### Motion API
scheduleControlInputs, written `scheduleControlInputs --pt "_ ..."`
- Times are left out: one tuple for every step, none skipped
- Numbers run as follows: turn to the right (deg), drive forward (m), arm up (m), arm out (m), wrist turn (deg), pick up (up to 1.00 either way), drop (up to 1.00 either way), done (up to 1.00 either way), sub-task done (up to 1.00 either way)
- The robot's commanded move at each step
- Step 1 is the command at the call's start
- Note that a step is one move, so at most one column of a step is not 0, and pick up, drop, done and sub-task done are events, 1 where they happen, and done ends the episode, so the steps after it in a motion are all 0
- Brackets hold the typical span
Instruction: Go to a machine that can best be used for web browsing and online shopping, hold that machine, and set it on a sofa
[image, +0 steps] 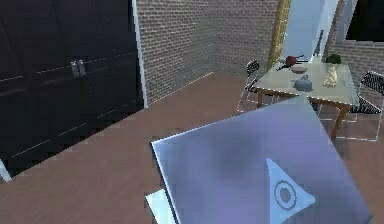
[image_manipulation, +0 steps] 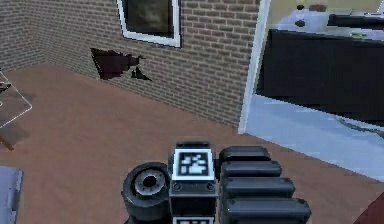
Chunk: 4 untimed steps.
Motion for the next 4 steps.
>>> scheduleControlInputs --pt "24.0 0.0 0.0 0.0 0.0 0.0 0.0 0.0 0.0" --pt "45.0 0.0 0.0 0.0 0.0 0.0 0.0 0.0 0.0" --pt "45.0 0.0 0.0 0.0 0.0 0.0 0.0 0.0 0.0" --pt "45.0 0.0 0.0 0.0 0.0 0.0 0.0 0.0 0.0"
